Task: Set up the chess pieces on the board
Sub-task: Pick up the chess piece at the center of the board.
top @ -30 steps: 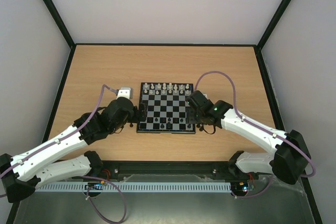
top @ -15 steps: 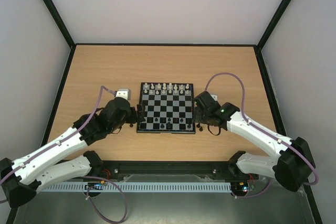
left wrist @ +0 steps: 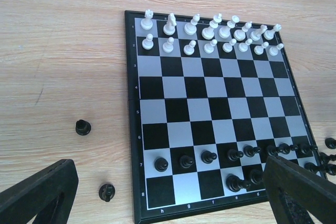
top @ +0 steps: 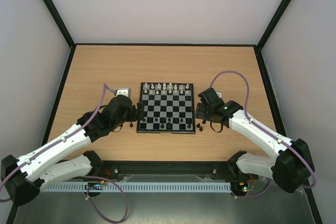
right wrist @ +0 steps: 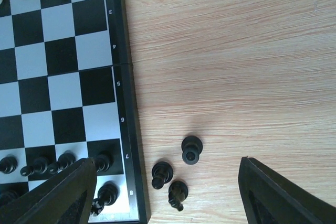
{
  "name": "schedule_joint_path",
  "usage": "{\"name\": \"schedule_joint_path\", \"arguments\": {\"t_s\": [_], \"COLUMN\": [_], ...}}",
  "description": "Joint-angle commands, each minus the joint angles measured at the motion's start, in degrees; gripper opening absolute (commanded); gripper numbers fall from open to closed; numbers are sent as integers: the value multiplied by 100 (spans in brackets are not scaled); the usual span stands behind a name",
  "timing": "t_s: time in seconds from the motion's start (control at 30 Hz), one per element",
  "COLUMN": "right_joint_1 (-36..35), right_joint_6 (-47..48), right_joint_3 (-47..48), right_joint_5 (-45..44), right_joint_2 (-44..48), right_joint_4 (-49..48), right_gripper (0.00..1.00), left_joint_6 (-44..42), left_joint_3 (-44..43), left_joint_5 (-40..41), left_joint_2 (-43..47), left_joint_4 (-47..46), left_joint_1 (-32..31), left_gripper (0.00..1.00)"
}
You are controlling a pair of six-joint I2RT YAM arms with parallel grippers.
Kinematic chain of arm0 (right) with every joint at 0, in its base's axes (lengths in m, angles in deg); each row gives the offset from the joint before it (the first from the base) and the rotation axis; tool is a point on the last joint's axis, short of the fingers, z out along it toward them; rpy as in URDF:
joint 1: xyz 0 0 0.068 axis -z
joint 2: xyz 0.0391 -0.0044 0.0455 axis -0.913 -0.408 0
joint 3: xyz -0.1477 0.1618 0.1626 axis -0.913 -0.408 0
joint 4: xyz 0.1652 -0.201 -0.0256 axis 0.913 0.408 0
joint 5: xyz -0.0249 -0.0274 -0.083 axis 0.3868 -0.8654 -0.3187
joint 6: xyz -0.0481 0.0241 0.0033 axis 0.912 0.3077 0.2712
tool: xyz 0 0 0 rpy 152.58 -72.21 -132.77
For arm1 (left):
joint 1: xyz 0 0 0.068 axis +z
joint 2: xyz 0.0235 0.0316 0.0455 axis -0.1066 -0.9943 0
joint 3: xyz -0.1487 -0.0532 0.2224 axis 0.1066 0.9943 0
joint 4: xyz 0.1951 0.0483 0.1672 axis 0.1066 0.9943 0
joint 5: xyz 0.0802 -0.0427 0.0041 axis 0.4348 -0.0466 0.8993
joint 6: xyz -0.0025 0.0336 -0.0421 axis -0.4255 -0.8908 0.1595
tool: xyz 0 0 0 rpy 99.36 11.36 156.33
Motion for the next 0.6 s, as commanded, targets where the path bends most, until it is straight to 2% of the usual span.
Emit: {"name": "schedule_joint_path", "arguments": {"t_s": [0.0, 0.23, 0.57], "right_joint_1": [143, 221, 272], "right_joint_6": [109, 29, -79], "right_joint_3": [-99, -312, -679], "right_joint_5": [32, 28, 215], "right_joint_2": [-163, -395, -665], "right_joint_4": [-30, -277, -586], "right_gripper": [75, 68, 46], "left_joint_6": [15, -24, -93], "left_joint_3": [114, 167, 284], "left_joint_5": [-43, -137, -289], "left_joint_2": [-69, -139, -158], "left_joint_4": [-136, -212, -334], "left_joint_1": [73, 152, 293], "left_gripper": [99, 100, 100]}}
